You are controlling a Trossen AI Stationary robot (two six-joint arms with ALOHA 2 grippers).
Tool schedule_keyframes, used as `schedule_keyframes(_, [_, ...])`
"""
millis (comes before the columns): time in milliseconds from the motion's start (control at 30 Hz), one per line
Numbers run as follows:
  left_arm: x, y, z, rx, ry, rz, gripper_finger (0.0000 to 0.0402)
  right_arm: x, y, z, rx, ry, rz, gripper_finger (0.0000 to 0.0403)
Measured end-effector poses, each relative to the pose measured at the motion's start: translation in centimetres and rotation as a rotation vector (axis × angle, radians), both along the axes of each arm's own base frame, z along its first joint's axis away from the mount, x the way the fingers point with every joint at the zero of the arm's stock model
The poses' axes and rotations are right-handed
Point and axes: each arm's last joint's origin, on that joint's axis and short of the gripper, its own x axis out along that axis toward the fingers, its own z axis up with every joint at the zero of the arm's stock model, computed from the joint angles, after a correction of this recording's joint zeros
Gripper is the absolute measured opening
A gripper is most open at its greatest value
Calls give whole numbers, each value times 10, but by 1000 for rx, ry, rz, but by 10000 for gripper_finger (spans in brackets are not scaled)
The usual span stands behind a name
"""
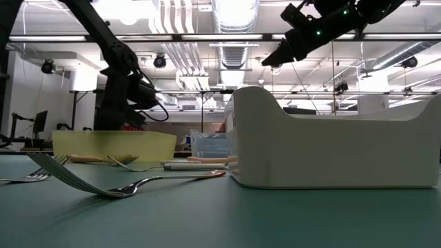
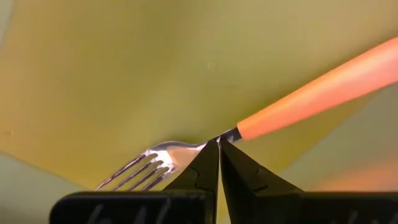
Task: Sort silverware by color (type)
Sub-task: Put the light orange into the yellow bin, then put the white fork into the transparent bin
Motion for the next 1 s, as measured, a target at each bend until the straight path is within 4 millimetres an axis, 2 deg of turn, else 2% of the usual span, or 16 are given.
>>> schedule_keyframes(267, [3,-6,10,27,-18,5,0,0,0,0,6,-7,-3,11])
schedule_keyframes(367, [7,-11,24,97,-75,-2,0,0,0,0,42,-22,-15,11])
schedule_keyframes(467, [11,-21,49,210,-179,-10,0,0,0,0,110,-53,-38,11])
schedule_keyframes(633, [16,-51,93,404,-422,0,0,-1,1,-3,295,-106,-103,11])
schedule_keyframes(733, [19,-73,109,500,-607,-8,0,-3,3,-10,407,-70,-149,11])
schedule_keyframes(867, [23,-103,116,583,-872,-41,0,-8,6,-20,531,0,-214,11])
schedule_keyframes(1000, [26,-127,114,618,-1070,-117,0,-12,7,-28,631,50,-281,11])
